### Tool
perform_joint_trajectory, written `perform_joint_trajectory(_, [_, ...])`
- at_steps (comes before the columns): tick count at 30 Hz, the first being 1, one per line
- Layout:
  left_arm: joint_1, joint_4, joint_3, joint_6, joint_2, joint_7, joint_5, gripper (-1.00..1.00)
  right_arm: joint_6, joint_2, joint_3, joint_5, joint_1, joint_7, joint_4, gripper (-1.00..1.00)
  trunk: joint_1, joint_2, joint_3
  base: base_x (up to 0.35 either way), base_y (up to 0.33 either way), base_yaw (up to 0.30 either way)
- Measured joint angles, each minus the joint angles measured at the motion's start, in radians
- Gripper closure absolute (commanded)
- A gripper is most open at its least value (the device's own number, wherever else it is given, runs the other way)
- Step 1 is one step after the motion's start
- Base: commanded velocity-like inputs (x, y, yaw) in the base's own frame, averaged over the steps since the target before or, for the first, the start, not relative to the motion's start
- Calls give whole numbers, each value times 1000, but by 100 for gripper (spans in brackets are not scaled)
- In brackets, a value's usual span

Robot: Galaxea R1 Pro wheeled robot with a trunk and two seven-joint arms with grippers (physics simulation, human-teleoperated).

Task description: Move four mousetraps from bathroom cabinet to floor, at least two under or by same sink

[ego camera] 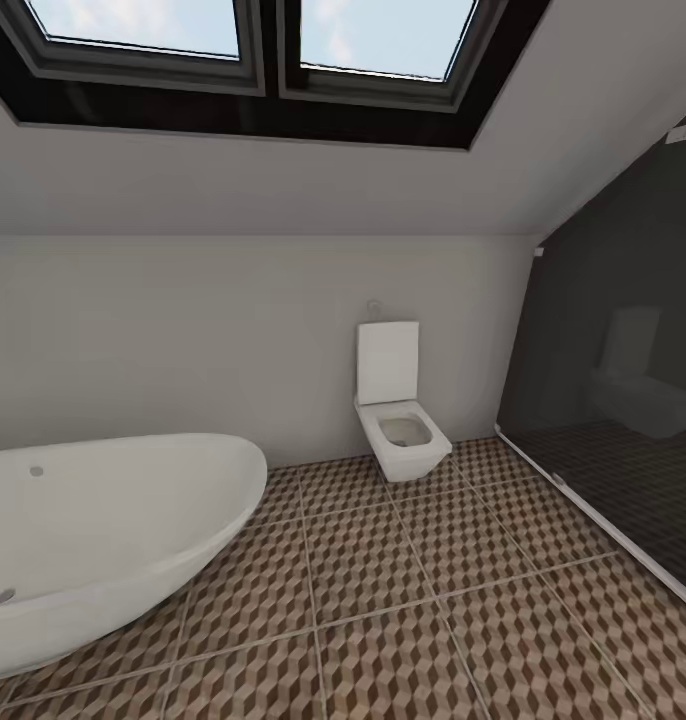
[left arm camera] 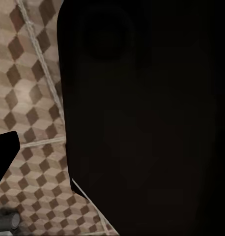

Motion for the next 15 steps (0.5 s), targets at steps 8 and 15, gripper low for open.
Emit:
perform_joint_trajectory(8, [0, -1, 0, -1, 5, -1, 0, -100, -10, -15, 2, 2, -15, 4, -26, -100, 0, 0, 0, 0, 0, 0])
perform_joint_trajectory(15, [3, -3, 0, -2, 40, -1, 1, -100, -46, -45, -1, -1, -53, 2, -61, -100, 0, 0, 0, 0, 0, 0])
